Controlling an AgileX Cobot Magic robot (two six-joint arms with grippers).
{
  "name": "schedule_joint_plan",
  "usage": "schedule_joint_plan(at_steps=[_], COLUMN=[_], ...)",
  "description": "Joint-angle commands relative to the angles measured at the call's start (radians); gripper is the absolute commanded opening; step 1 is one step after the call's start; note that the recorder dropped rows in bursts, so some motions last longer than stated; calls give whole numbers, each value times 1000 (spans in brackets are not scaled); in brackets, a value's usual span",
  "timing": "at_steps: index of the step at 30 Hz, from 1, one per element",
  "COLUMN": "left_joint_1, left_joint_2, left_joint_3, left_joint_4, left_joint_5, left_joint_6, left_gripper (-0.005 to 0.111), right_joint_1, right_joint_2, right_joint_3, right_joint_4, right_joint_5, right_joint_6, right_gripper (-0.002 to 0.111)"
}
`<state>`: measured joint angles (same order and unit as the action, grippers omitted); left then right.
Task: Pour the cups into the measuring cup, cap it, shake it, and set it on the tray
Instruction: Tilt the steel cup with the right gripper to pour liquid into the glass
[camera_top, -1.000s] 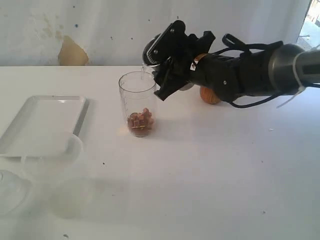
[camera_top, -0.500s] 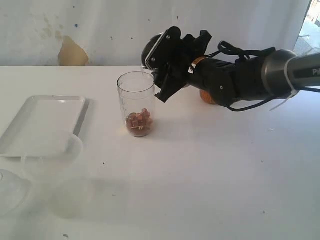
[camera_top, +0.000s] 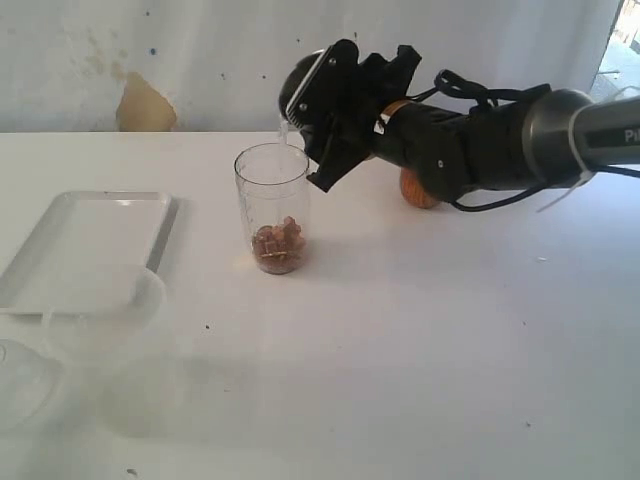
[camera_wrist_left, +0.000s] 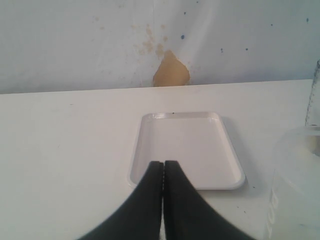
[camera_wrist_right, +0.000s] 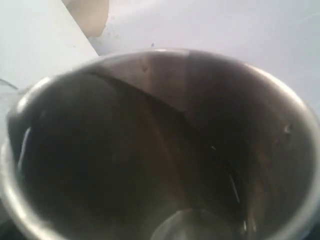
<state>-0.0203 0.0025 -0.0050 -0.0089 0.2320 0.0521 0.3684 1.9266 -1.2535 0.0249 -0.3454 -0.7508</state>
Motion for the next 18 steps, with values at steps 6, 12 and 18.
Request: schedule_joint_plan(at_steps=[6,12,18], left_joint_1=[-2,-2,-2], left_joint_2=[-3,-3,-3], left_joint_3=[5,5,5], left_joint_4=[2,2,2], left_joint_5=[0,0,0], left_joint_6=[-2,-2,-2], left_gripper=[1,1,1], right_joint_1=[-1,-1,-1], right_joint_2=[-16,-16,-5], right_joint_3=[-31,-31,-31], right_joint_4=[6,8,29], right_joint_5=[-61,-61,-71], right_joint_6=[-53,-110,-109], right_gripper=[0,0,0])
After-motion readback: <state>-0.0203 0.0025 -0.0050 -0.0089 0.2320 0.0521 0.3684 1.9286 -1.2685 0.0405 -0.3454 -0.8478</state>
